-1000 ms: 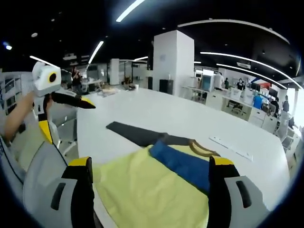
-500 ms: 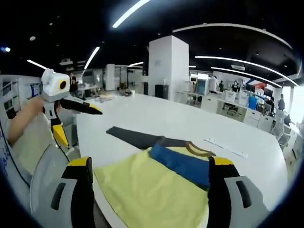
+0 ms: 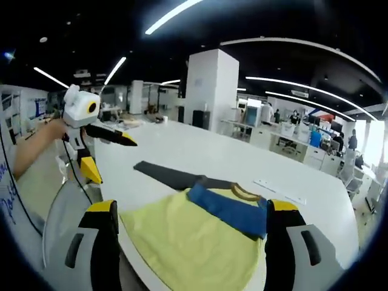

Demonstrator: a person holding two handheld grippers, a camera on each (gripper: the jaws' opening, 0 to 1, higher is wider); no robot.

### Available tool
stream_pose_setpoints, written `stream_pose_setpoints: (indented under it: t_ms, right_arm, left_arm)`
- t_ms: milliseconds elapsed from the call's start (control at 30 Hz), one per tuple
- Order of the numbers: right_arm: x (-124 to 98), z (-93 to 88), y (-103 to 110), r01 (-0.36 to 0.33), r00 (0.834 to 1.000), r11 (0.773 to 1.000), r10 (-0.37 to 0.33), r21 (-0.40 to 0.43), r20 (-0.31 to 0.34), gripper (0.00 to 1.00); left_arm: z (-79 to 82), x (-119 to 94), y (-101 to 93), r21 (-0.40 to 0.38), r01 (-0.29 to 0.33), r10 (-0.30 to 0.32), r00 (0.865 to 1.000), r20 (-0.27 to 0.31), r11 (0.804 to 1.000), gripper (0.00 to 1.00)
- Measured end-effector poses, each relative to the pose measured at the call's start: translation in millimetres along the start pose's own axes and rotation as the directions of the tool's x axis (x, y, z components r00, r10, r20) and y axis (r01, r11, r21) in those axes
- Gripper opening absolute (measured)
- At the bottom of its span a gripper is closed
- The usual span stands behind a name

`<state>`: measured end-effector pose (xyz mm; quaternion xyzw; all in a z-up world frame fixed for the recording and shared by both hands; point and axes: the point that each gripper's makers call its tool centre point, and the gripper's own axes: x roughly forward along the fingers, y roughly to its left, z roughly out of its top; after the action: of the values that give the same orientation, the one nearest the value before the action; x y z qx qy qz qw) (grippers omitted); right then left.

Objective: Fold the garment on the visible template until the final outline fits inside the template.

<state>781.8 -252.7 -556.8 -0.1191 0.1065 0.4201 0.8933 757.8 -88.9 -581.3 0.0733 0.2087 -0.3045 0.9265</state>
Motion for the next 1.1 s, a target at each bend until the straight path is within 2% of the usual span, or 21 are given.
stream_pose_setpoints:
  t_ms: [167, 467, 633, 733, 900, 1100]
  right_arm:
    - [-5.9, -1.8, 0.0, 0.030, 1.000, 1.000, -0.030, -0.010, -0.002, 1.00]
    - [-14.3, -16.7, 2.6, 0.067, 0.997, 0.997, -0.066, 0.033, -0.025, 1.00]
    - [-19.3, -17.8, 1.1, 0.073, 0.997, 0.996, -0.072, 0.043, -0.025, 1.00]
    - [-20.6, -21.1, 0.9, 0.088, 0.995, 0.996, -0.087, 0.022, -0.044, 1.00]
    - [-19.7, -21.1, 10.6, 0.061, 0.998, 0.996, -0.059, 0.071, -0.028, 1.00]
    - [-19.2, -26.7, 10.8, 0.060, 0.998, 0.995, -0.058, 0.075, -0.039, 1.00]
  left_arm:
    - [-2.7, 0.1, 1.4, 0.002, 0.002, -0.002, 1.000, -0.006, 1.000, 0.99]
    - [-7.1, 0.6, 3.8, -0.005, 0.003, -0.004, 1.000, -0.019, 1.000, 0.99]
    - [-7.6, 1.2, 6.5, -0.011, 0.002, -0.002, 1.000, -0.019, 1.000, 0.99]
    - [-8.4, 2.7, 9.0, -0.017, -0.004, 0.003, 1.000, -0.023, 1.000, 0.99]
    - [-9.0, 3.1, 12.5, -0.026, -0.011, 0.010, 1.000, -0.021, 1.000, 0.99]
    - [-9.3, 1.8, 21.2, -0.034, -0.033, 0.032, 0.999, -0.018, 0.999, 0.99]
